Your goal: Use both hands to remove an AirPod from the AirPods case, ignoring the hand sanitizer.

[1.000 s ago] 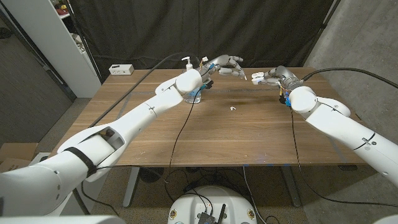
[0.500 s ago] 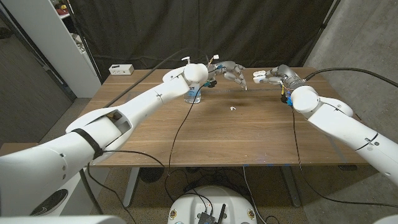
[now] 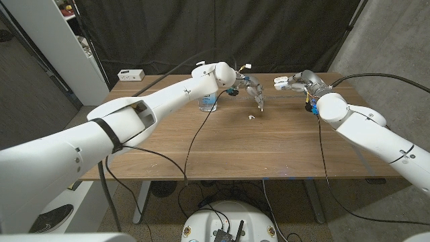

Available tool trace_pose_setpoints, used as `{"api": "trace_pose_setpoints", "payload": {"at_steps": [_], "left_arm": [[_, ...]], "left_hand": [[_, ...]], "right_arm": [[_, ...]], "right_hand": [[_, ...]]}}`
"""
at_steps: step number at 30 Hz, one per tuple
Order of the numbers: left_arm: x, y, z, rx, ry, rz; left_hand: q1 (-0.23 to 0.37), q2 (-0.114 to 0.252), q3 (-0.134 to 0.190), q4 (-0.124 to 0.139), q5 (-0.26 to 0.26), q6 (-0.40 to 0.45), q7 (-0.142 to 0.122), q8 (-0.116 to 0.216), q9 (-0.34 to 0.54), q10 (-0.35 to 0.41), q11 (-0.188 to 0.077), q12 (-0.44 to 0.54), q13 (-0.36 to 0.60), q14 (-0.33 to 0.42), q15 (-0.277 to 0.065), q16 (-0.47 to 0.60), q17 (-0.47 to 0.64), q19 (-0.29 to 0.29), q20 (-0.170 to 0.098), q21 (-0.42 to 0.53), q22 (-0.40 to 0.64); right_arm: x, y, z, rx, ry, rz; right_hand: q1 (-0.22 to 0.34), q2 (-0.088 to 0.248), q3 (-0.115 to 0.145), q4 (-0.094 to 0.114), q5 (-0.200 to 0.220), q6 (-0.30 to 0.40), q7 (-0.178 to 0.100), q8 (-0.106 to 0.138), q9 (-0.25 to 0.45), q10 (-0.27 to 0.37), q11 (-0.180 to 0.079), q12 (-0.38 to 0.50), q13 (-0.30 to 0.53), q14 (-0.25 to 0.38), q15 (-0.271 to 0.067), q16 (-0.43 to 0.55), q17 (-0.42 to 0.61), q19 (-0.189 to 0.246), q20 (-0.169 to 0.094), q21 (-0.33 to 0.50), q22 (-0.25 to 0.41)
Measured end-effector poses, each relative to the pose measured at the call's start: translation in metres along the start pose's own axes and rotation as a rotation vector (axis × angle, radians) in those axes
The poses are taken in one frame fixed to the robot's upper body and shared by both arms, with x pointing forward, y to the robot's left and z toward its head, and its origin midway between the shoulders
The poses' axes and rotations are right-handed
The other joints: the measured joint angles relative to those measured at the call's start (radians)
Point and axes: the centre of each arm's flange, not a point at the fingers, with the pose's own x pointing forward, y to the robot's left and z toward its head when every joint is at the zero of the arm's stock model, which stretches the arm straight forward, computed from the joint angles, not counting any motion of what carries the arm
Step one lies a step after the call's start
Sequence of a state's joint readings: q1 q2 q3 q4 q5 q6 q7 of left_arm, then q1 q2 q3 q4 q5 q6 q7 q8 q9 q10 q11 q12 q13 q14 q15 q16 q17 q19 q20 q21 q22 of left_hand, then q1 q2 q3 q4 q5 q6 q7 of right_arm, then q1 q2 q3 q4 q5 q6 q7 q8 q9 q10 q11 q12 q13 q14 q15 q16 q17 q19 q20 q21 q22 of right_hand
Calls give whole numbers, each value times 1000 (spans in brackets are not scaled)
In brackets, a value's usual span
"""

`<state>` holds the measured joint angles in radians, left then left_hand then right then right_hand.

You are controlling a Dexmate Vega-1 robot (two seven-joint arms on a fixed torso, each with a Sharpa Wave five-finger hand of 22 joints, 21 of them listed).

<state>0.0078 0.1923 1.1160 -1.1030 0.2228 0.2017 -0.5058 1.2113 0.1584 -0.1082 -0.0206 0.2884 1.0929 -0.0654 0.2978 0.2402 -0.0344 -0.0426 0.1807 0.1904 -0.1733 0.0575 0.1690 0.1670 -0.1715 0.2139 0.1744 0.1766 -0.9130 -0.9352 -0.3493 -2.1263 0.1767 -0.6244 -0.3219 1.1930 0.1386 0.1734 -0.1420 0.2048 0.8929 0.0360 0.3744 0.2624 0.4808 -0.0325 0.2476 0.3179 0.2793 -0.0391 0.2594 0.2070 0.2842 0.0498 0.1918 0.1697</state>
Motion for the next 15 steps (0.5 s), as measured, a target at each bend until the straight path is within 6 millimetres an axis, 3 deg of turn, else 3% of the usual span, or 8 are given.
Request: {"api": "trace_pose_setpoints", "payload": {"at_steps": [15], "left_arm": [[14, -16, 8, 137, 109, -69]], "left_hand": [[-11, 11, 0, 0, -4, -17, -17, -8, 0, -1, -6, 6, -9, 2, 2, 9, 0, 0, 0, 8, 0]], "right_arm": [[-4, -2, -3, 7, 1, 14]], "right_hand": [[-3, 2, 0, 0, 0, 0, 0, -3, 0, -5, -4, 0, 0, 0, 0, 0, 0, 0, 0, 0, 0]]}}
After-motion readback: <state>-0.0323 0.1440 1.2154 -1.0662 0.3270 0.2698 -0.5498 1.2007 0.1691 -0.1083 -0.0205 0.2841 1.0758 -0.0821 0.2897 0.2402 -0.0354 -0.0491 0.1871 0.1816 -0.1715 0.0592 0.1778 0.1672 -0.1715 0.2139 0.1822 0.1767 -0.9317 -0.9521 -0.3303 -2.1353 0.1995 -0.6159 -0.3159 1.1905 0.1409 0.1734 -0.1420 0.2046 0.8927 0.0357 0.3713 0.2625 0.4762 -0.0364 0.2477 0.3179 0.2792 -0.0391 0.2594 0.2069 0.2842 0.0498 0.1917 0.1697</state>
